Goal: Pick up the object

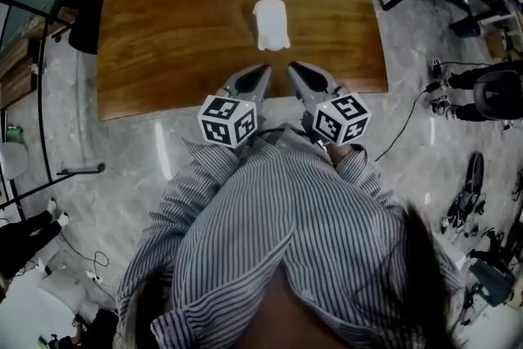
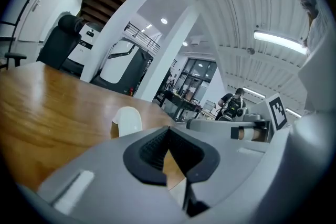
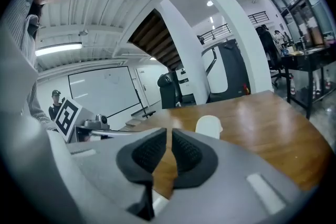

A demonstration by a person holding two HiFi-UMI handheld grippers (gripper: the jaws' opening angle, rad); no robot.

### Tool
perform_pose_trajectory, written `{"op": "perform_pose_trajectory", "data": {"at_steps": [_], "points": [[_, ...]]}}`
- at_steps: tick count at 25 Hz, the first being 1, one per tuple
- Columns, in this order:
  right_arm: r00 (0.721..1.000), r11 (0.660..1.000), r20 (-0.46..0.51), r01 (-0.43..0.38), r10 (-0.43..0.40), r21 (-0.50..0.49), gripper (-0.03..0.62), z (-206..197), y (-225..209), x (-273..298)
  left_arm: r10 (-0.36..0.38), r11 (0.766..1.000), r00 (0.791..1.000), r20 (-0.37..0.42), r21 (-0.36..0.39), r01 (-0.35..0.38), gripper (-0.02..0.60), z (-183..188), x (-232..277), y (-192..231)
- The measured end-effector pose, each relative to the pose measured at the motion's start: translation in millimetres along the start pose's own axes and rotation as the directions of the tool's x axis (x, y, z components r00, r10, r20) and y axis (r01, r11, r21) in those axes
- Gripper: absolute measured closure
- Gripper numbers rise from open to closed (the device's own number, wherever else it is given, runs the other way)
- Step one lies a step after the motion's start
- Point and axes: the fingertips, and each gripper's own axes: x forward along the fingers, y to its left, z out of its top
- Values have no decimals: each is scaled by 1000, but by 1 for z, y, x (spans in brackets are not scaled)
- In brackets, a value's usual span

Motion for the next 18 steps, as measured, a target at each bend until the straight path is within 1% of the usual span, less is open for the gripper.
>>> {"op": "perform_pose_trajectory", "data": {"at_steps": [3, 5, 7, 10, 15, 17, 18], "points": [[999, 1000, -35, 4, -4, 2, 572, -2, -14, 7, -3, 999, 1000, -8, -45, 3, 577, -4, 9, 5], [998, 1000, -58, -6, 6, -1, 572, -2, -22, 15, 12, 998, 1000, -1, -55, -12, 577, -2, 14, 12], [996, 1000, -88, -28, 27, -12, 571, -2, -28, 25, 25, 998, 1000, -3, -63, -26, 577, 1, 20, 20], [984, 994, -160, -87, 76, -63, 568, -5, -32, 39, 18, 995, 1000, -20, -97, -20, 577, 0, 26, 26], [942, 973, -286, -211, 177, -91, 502, -10, -33, 62, 26, 989, 1000, -10, -148, -28, 577, -5, 36, 34], [917, 955, -351, -255, 189, -151, 483, -15, -36, 69, 41, 986, 999, -10, -164, -42, 577, -9, 39, 38], [901, 940, -391, -281, 189, -193, 472, -18, -38, 72, 48, 984, 999, -13, -170, -50, 577, -12, 41, 39]]}}
